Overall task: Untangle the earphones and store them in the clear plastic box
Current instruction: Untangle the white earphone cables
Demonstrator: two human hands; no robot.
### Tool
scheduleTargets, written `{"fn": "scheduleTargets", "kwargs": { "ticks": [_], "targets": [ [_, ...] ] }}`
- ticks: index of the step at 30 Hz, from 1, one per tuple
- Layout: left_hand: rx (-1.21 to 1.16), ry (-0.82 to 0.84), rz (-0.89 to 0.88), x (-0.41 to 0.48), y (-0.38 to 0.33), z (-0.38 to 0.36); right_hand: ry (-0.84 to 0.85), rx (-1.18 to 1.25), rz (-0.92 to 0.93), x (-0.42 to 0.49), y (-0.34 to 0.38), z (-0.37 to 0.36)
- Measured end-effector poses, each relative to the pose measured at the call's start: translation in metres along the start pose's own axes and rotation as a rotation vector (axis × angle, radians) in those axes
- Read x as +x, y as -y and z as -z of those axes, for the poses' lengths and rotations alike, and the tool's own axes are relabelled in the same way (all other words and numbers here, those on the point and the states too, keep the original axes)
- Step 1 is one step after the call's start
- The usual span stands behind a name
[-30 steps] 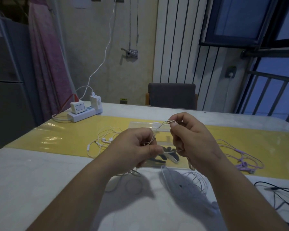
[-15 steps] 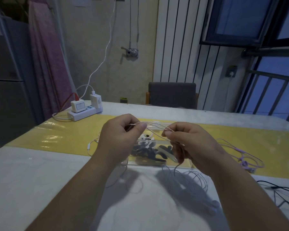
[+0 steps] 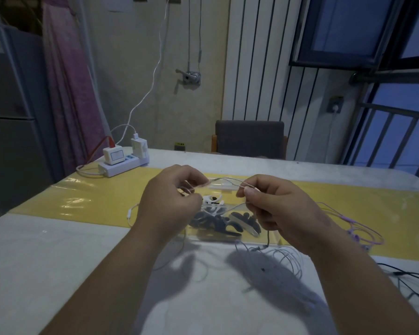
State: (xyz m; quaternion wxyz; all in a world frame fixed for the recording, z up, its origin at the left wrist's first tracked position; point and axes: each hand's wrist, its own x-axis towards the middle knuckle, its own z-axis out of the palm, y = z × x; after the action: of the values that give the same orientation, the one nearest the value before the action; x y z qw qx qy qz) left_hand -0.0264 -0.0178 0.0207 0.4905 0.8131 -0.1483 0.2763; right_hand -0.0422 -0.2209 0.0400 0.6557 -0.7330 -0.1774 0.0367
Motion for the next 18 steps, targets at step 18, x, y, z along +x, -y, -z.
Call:
{"fn": "scheduleTargets", "kwargs": {
  "ticks": [18],
  "targets": [
    [-0.312, 0.478, 0.095, -0.002, -0.007, -0.004, -0.129, -0.206, 0.178, 0.004, -0.005, -0.012]
  ]
}}
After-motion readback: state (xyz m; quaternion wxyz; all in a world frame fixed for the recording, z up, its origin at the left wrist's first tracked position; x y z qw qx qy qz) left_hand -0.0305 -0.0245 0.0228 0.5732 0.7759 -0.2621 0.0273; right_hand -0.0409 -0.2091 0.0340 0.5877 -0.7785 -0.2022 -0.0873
